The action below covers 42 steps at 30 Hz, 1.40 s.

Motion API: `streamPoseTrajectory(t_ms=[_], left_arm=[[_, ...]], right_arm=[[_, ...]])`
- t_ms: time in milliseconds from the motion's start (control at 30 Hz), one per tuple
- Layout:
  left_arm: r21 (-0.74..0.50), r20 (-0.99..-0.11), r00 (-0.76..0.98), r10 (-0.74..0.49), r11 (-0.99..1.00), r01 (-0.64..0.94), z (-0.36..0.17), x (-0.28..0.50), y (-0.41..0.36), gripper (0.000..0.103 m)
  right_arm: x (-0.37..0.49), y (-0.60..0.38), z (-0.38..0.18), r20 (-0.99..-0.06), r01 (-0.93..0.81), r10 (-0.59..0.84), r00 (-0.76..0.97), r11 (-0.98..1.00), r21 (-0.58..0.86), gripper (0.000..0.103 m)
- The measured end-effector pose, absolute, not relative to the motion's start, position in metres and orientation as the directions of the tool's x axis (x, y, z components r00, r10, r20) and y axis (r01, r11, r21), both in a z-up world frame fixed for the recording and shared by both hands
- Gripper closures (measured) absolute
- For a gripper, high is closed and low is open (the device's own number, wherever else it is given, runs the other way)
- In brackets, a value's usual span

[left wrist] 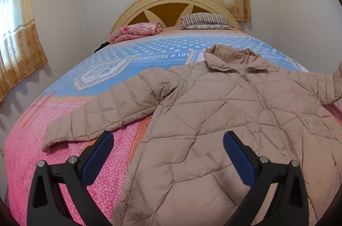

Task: Fold large clothes
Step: 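Grasp the jacket's sleeve nearest the right gripper with the right gripper, then lift the sleeve and fold it across the jacket body with the right gripper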

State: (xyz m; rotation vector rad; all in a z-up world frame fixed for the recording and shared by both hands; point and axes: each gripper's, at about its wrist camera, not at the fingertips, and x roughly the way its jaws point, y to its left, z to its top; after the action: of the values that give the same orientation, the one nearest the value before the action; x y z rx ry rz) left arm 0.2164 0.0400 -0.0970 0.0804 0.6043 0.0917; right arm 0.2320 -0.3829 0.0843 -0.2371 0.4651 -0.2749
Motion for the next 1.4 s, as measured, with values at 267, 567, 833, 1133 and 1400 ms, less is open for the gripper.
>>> streamPoseTrajectory(t_ms=[267, 567, 833, 1133, 1400], left_arm=[[0.091, -0.566, 0.816, 0.115, 0.993, -0.077, -0.1, 0.216, 0.051, 0.0], [0.069, -0.578, 0.806, 0.128, 0.992, -0.108, -0.104, 0.216, 0.072, 0.0], [0.073, -0.577, 0.803, 0.147, 0.989, -0.128, -0.103, 0.212, 0.086, 0.0], [0.093, -0.586, 0.79, 0.179, 0.984, -0.153, -0.104, 0.215, 0.095, 0.0], [0.126, -0.58, 0.79, 0.196, 0.98, -0.151, -0.103, 0.218, 0.09, 0.0]], right_arm=[[0.256, -0.307, 0.098, -0.365, 0.066, -0.219, 0.905, 0.92, -0.387, 0.101], [0.278, -0.218, 0.075, -0.359, -0.11, -0.081, 0.93, 0.869, -0.483, 0.101], [0.294, -0.149, 0.02, -0.438, -0.292, 0.056, 0.897, 0.82, -0.493, 0.101], [0.303, -0.117, -0.046, -0.531, -0.392, 0.144, 0.835, 0.833, -0.391, 0.101], [0.31, -0.097, -0.089, -0.593, -0.427, 0.187, 0.783, 0.856, -0.293, 0.101]])
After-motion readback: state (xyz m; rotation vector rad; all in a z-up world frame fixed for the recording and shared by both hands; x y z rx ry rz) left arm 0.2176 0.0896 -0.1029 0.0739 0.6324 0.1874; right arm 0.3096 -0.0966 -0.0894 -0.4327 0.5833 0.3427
